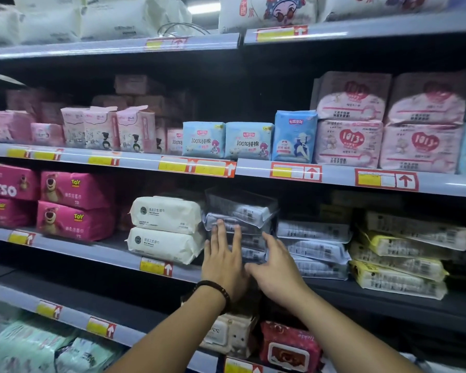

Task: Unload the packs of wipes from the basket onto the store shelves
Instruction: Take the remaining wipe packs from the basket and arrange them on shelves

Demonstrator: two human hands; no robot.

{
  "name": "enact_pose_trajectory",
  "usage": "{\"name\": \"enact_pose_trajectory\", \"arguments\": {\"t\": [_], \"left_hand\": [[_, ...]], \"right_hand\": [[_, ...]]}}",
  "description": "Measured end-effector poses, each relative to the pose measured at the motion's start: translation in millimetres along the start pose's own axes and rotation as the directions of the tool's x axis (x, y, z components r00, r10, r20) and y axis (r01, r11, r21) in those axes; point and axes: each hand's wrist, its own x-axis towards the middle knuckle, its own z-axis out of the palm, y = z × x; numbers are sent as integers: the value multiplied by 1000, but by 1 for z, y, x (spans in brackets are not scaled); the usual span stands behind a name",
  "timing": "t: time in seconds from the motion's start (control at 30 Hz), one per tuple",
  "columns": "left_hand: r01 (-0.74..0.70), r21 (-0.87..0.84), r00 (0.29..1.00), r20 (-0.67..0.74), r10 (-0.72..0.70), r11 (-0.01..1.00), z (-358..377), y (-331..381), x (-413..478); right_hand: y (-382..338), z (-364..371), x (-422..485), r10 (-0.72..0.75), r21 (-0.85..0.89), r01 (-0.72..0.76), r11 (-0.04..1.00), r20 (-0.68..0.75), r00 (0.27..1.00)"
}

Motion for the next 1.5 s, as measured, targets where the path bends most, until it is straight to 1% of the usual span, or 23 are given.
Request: {"name": "enact_pose_trajectory", "arguments": {"t": [0.13,0.27,0.4,0.53,0.63,0.7,0.77,0.87,0.9,1.0,1.03,1.13,1.2,1.23,1.3,1.4,1.5], "left_hand": [[-33,-2,999,-20,33,999,12,-6,8],[-81,-45,995,-70,78,996,21,-12,11],[-84,-80,995,-65,79,993,20,-17,17],[-99,-80,994,-52,95,992,10,-29,25],[-106,-45,994,4,106,993,5,-41,31],[-90,-46,995,33,92,995,3,-44,34],[-81,-64,996,31,83,995,0,-42,37],[-88,-36,995,36,90,995,-5,-37,32],[-91,-12,996,6,91,996,-7,-35,30],[-95,59,981,-163,103,994,-11,-30,28],[-95,65,977,-183,105,993,-12,-30,29],[-108,114,987,-107,120,988,-10,-32,33],[-108,126,987,-107,121,986,-5,-30,33],[-109,112,984,-131,124,988,-2,-26,33],[-128,81,976,-168,140,988,6,-18,33],[-128,75,982,-128,136,989,15,-11,37],[-108,127,990,-79,119,986,17,-9,42]], "right_hand": [[-5,4,12,-12,56,16,998,-70,997],[-6,8,20,-26,33,34,999,-210,977],[-15,10,29,41,152,2,988,-278,960],[-23,7,44,115,191,-54,980,-324,939],[-34,-2,50,170,260,-86,962,-324,931],[-38,-7,55,171,227,-94,969,-348,922],[-39,-12,61,178,191,-113,975,-364,914],[-39,-22,67,216,195,-151,969,-377,901],[-40,-24,67,228,203,-159,966,-384,895],[-40,-23,69,232,225,-152,962,-394,889],[-39,-21,68,231,227,-148,962,-398,888],[-30,-11,61,198,209,-118,971,-422,885],[-19,-3,50,132,169,-63,984,-438,889],[-13,1,43,85,117,-37,992,-435,896],[-2,10,33,22,6,-21,1000,-372,928],[1,21,25,28,-10,-31,999,-207,978],[-4,20,29,-9,-90,-3,996,-138,990]]}}
